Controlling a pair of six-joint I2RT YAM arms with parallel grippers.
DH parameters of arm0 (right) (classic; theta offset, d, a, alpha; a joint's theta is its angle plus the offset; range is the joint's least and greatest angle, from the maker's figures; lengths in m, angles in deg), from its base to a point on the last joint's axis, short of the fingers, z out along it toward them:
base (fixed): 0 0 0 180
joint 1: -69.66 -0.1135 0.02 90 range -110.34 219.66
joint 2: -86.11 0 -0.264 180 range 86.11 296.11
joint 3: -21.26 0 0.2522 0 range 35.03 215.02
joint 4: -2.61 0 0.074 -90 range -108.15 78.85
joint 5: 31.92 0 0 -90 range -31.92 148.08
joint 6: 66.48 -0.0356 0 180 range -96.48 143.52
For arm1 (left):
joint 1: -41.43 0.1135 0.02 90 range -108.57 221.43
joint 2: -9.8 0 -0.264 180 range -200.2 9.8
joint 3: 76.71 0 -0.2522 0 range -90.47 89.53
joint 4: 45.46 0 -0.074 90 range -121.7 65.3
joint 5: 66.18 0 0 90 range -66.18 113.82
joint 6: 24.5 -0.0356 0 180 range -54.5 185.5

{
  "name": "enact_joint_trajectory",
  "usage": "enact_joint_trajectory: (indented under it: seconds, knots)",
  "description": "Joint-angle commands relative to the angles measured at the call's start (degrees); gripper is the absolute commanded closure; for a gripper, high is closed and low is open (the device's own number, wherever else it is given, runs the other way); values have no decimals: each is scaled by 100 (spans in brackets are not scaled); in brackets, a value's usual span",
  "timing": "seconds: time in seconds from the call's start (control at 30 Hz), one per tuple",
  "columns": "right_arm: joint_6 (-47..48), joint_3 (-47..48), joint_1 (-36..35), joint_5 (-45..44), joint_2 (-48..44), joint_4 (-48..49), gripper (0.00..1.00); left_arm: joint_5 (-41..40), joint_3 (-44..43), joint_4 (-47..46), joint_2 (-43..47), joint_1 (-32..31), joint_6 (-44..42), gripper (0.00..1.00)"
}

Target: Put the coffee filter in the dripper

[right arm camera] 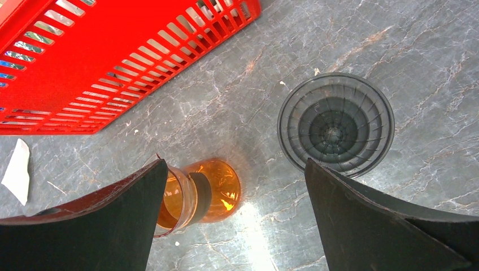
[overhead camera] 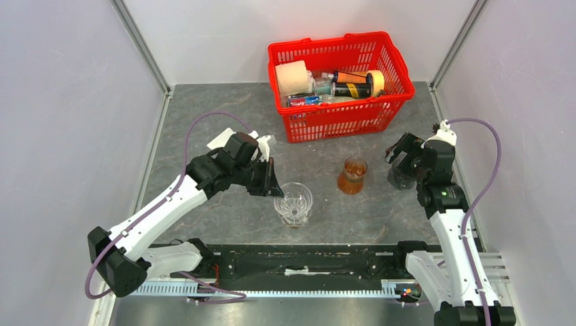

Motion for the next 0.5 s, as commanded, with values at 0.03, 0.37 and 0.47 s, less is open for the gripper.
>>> enact_joint_trajectory:
  seconds: [0.03,0.37,0.47]
  knots:
    - [101,64,11,7,9,167,1,-179,-28,-135,77,-30,-272,98]
    - [101,79,11,-27,11,141,1,-145,25,-133,28,-38,-324,85]
    - [105,68,12,-54,-16,134,1,-134,25,-134,81,-38,-339,75]
